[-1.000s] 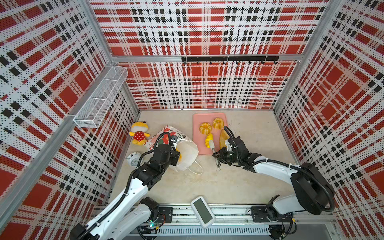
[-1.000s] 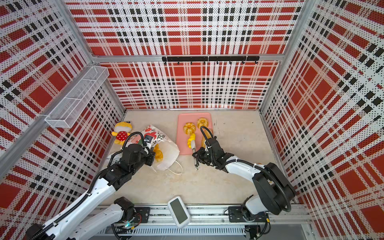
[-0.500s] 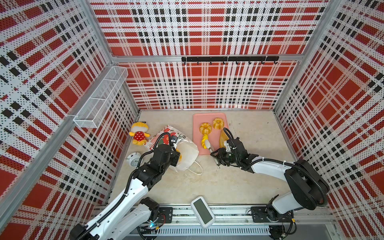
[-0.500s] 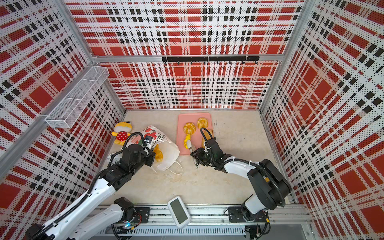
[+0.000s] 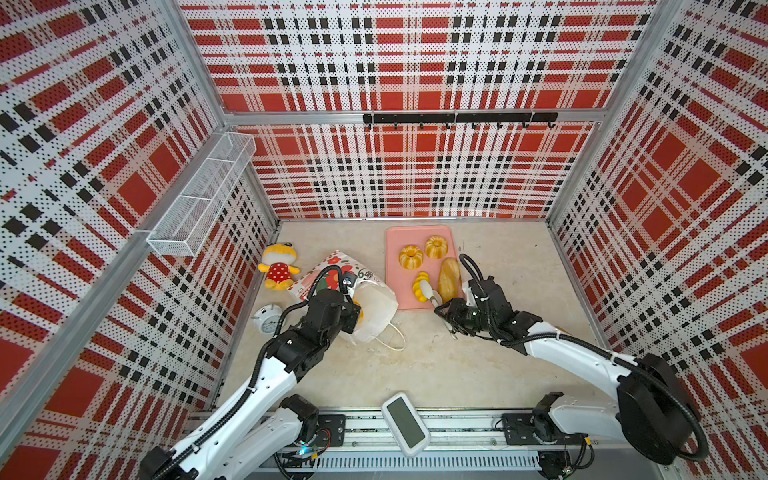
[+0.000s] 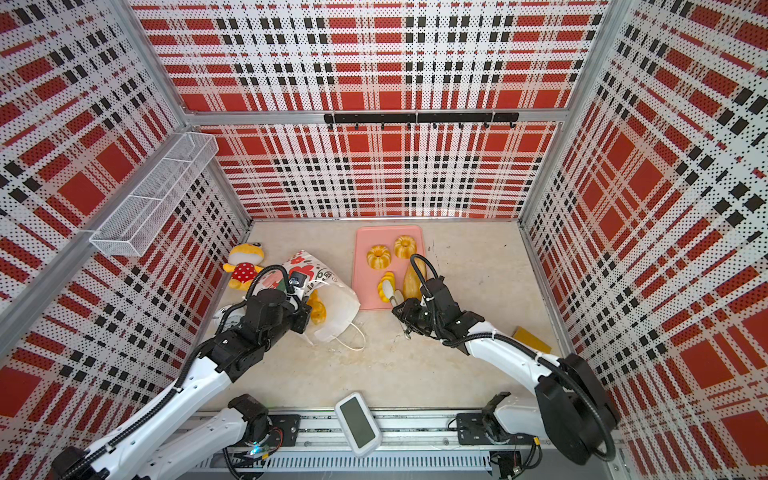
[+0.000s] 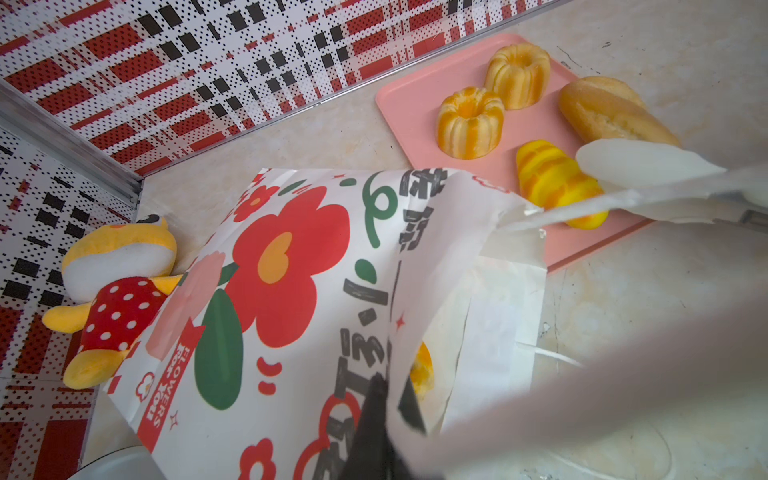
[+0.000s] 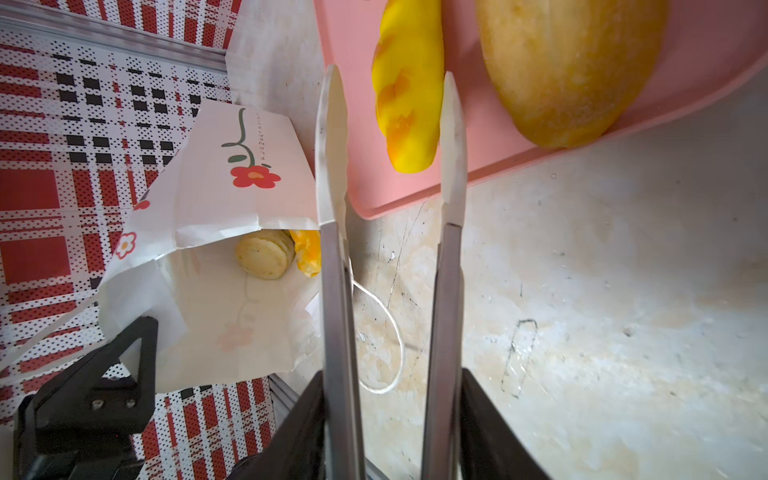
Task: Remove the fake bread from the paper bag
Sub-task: 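Swing the right gripper's tongs back into the bag opening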
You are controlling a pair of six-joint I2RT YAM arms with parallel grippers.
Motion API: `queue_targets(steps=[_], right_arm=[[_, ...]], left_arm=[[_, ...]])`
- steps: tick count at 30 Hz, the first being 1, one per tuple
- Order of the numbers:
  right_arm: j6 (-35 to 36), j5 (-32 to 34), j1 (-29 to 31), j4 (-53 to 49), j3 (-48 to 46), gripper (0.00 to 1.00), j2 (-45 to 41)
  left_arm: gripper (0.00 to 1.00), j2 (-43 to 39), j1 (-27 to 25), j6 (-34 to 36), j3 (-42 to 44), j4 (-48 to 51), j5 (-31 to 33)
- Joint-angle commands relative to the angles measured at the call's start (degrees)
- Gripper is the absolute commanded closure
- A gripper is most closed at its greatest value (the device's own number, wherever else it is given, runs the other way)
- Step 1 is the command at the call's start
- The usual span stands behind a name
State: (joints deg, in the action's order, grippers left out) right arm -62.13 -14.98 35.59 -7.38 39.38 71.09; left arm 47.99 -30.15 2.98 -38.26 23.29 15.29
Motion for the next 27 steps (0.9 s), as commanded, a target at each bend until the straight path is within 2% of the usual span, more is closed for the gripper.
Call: queue_targets(steps=[1,4,7,12,15,21,27], right_arm=[[3.0,0.7,-0.2,-1.0,4.6,0.53,-2.8],[6.6,-0.9,-0.2,-4.8,10.2,0.56,-1.2],[9.2,-2.1,-0.2,-6.9,14.8,0.63,1.6],[9.4,-5.5,0.1,-4.3,18.0,0.73,5.9],[10.6,-7.0,2.1,-5.0,19.4,0.73,6.1],[17.3,-6.1,7.6,-17.8,19.1,0.7,-0.9],[16.7,-6.8,16.5,-20.0,16.7,0.64,-4.8]], left_arm=[[1.0,-0.5,-0.5,-1.1,0.5,-0.5,0.2],[1.0,-0.5,-0.6,-1.4,0.5,-0.4,0.3],[1.0,-0.6,-0.6,-1.6,0.4,-0.4,0.5],[1.0,-1.0,-0.7,-1.2,0.6,-0.4,0.7],[1.0,-1.6,-0.8,-0.7,0.9,0.2,1.1],[1.0,-2.8,-0.7,-0.2,1.3,2.2,1.8],[1.0,-3.4,-0.8,-0.9,2.2,2.4,1.0]])
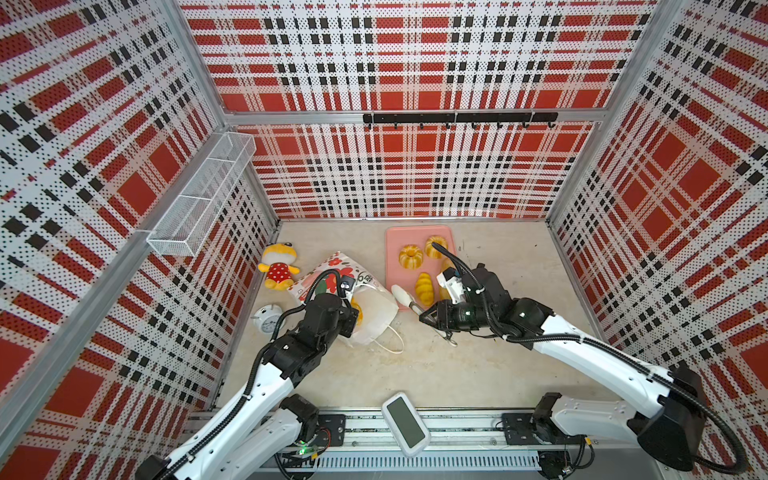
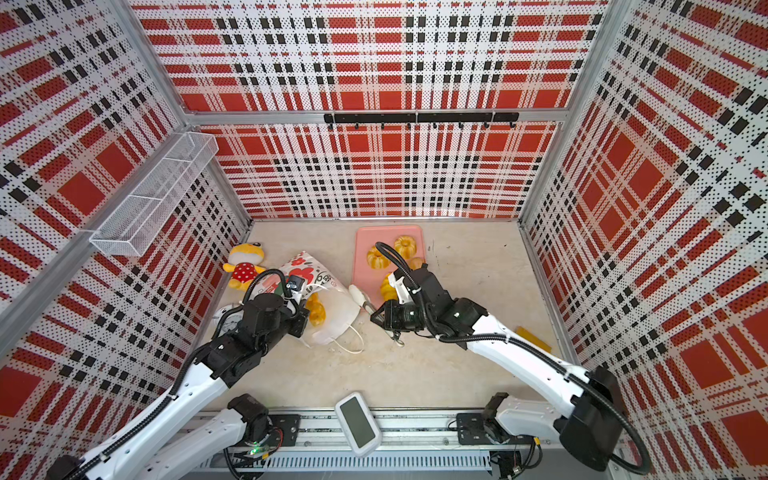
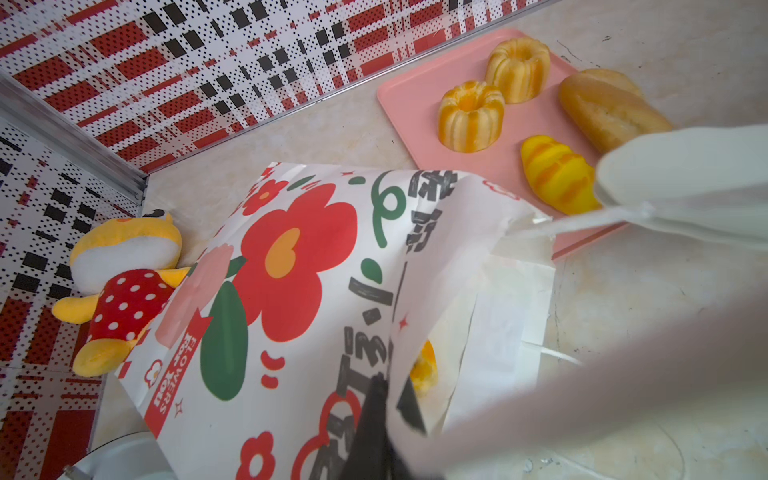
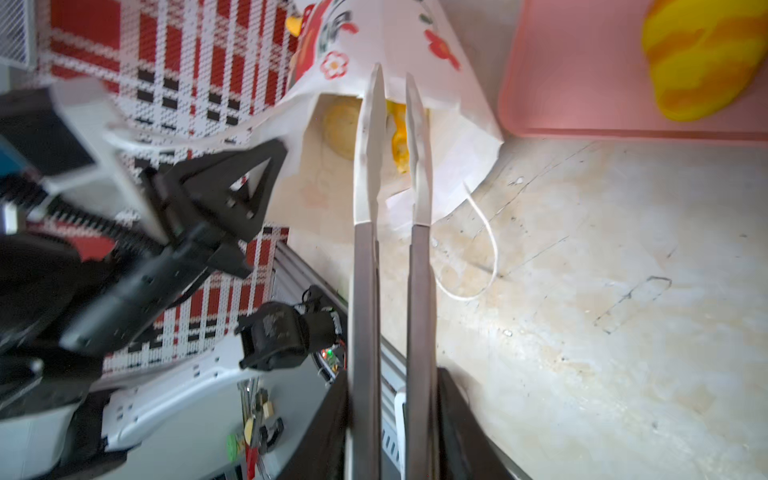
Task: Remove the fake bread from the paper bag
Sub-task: 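Swing the right gripper's tongs back into the bag opening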
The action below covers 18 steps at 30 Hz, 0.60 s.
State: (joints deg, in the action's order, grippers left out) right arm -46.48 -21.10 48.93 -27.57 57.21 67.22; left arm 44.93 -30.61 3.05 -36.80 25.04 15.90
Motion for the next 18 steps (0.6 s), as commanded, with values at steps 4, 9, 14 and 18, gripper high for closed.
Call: queue_targets(steps=[4,9,14,18], right_arm=[[-5.4,-0.1,6.5,10.3,-5.8,0.6,0.5],[-11.5,0.8,7.5,22.7,-9.1,0.59,6.1],[-12.5,-0.2,7.4,29.2,-8.0,0.57,13.8],[-13.4,-2.5,7.4,33.5,-5.4,0.56,20.0]], left_arm=[[1.0,0.8,-0.5,-1.3,0.3,0.7,0.4],[1.0,1.4,-0.7,-1.3,0.7,0.3,0.3],[1.0,2.6,-0.7,-0.5,0.5,0.8,0.9],[1.0,2.1,-0.8,-0.4,0.6,0.9,1.1]])
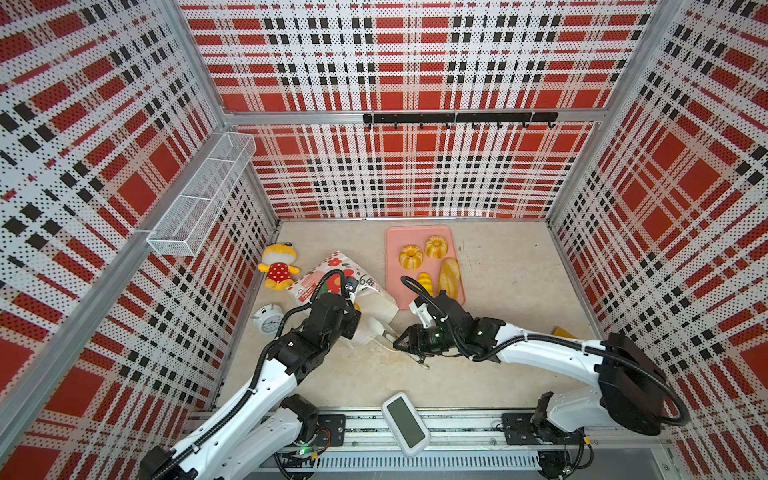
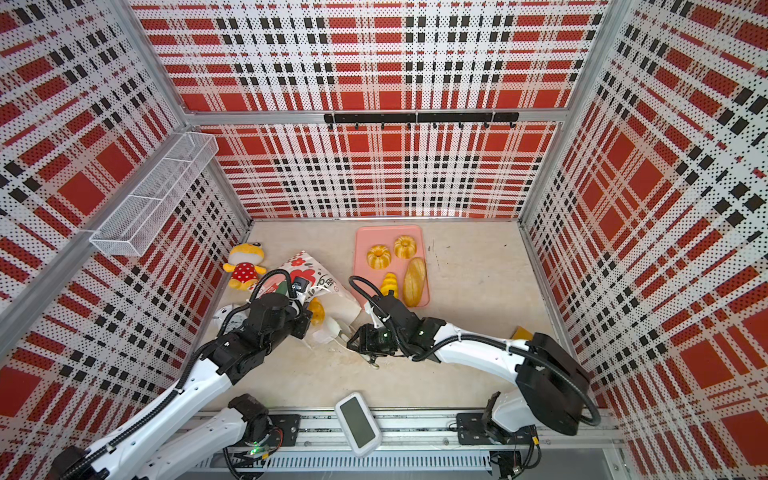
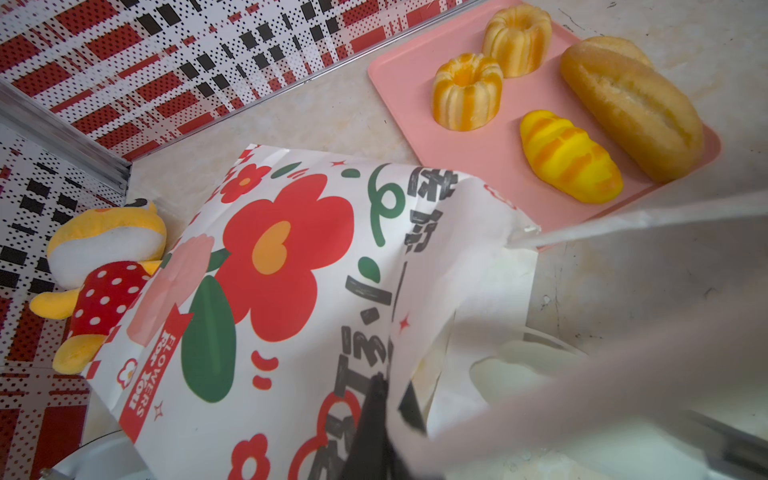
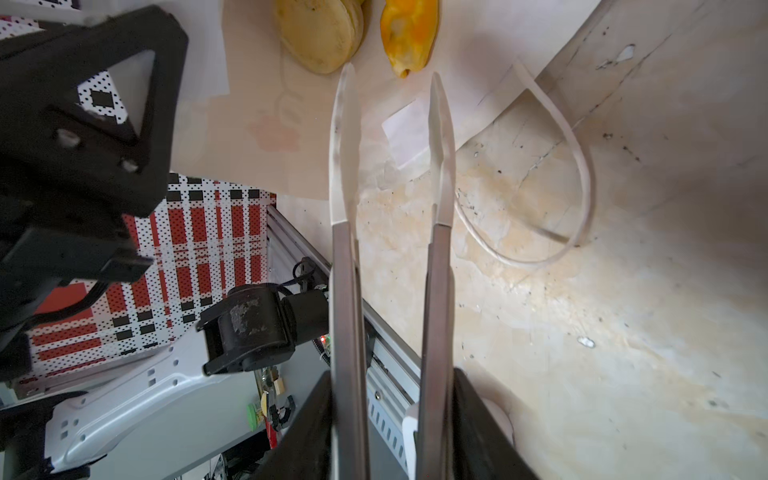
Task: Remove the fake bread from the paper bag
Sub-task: 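Swing the right gripper's tongs back into the bag opening, then pinch the yellow twisted bread inside the bag with the tongs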
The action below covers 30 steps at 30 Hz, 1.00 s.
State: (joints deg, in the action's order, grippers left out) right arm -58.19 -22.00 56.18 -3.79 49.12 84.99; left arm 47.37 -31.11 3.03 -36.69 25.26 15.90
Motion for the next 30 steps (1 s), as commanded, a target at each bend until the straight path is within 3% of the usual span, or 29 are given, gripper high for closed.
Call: queue_targets(steps=[1,6,11,19,30], right_arm=[[-2.0,-1.9,0.2,10.5,3.1,0.56,3.6],[-0.3,-2.0,-0.9,10.7,5.2,0.56,8.0],[9.6,0.1,-1.5,2.8,10.9,0.56,9.7],[21.3,6.4,-1.5,-0.6,13.7,0.55,12.2],[24.1,11.7,-1.0,2.6,15.2,0.51,17.7]], left_arm=[[1.0,-0.5,-0.4,-0.3,0.6,0.7,1.1],[1.0,-1.0,-0.7,-0.3,0.7,0.8,1.3],[1.0,-1.0,-0.9,-0.3,0.7,0.8,1.4],[1.0,0.1,-1.0,-0.4,0.4,0.8,1.2],[1.0,0.4,-1.0,-0.6,0.5,0.8,2.0]])
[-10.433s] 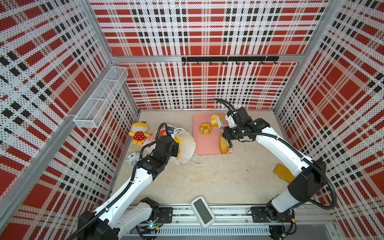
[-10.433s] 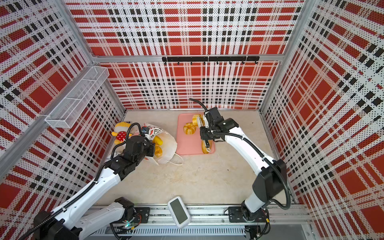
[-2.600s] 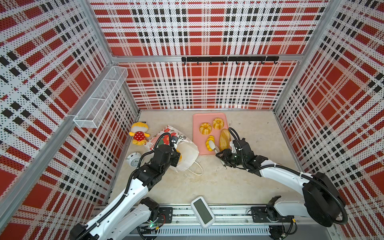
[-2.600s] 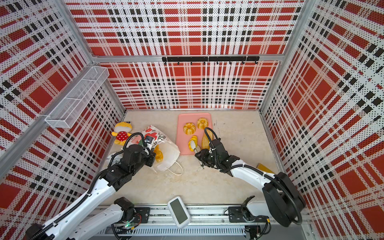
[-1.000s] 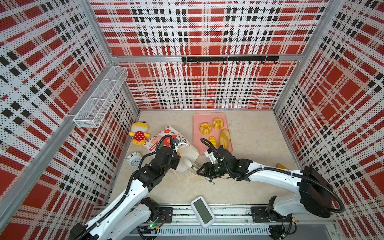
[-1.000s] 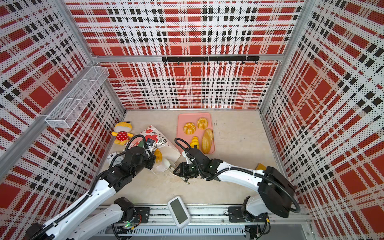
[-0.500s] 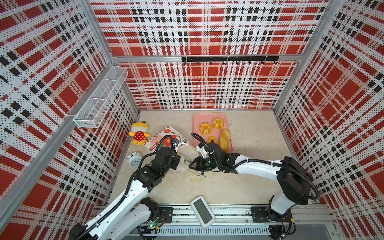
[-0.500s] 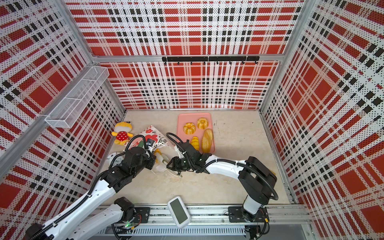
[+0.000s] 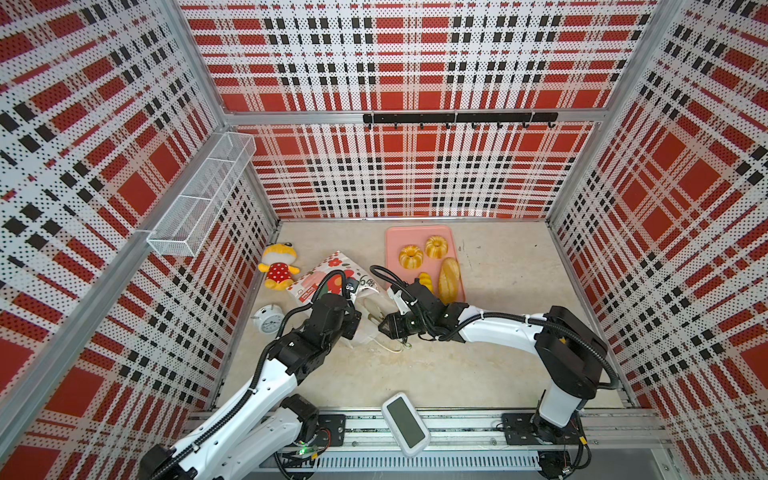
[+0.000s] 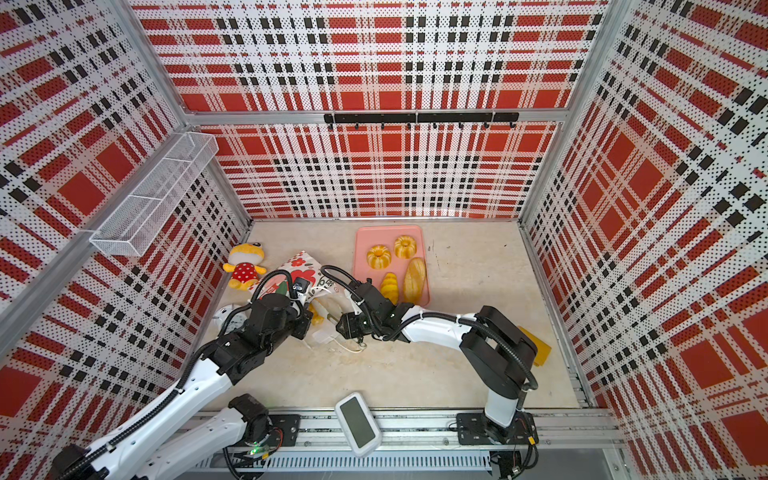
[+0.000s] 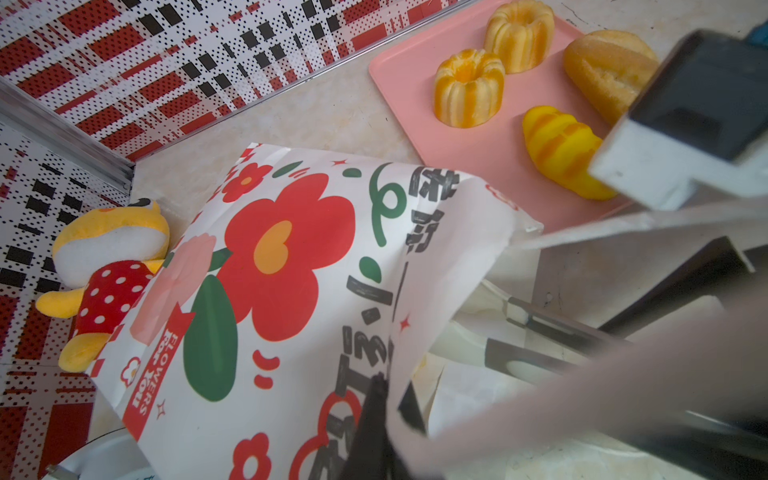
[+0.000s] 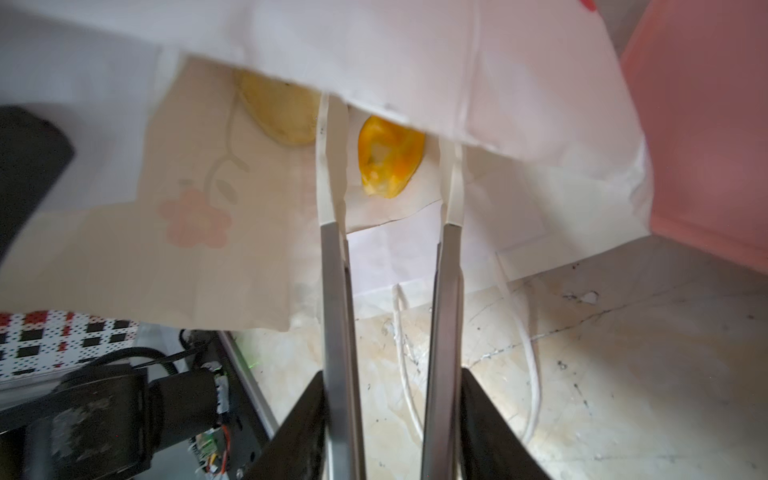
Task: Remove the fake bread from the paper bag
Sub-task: 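Pinch the yellow twisted bread inside the bag with the tongs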
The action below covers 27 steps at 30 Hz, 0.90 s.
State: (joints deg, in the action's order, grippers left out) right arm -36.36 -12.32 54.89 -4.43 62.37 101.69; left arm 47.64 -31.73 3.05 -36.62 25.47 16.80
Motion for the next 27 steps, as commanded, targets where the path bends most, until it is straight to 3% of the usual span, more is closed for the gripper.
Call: queue_targets(steps=[1,5,13,23,27], right_arm=[[2.5,2.1,0.5,3.1,2.2,0.51,1.6],[1.4,4.5,1.5,2.4,2.7,0.5,3.0],[-1.5,1.2,3.2,6.9,2.6,0.49,5.2],[-1.4,-0.1,3.2,3.0,7.0,0.49,8.6],[-1.7,-0.6,3.4,2.4,7.8,0.58,9.6]], left_arm=[[1.0,0.2,-0.3,-0.6,0.4,0.5,1.1],[1.0,0.5,-0.3,-0.5,0.5,0.5,1.1],[1.0,0.7,-0.4,-0.5,0.3,0.5,1.0],[1.0,0.2,-0.3,-0.5,0.3,0.6,0.9],[1.0,0.1,-0.4,-0.5,0.3,0.7,0.8]])
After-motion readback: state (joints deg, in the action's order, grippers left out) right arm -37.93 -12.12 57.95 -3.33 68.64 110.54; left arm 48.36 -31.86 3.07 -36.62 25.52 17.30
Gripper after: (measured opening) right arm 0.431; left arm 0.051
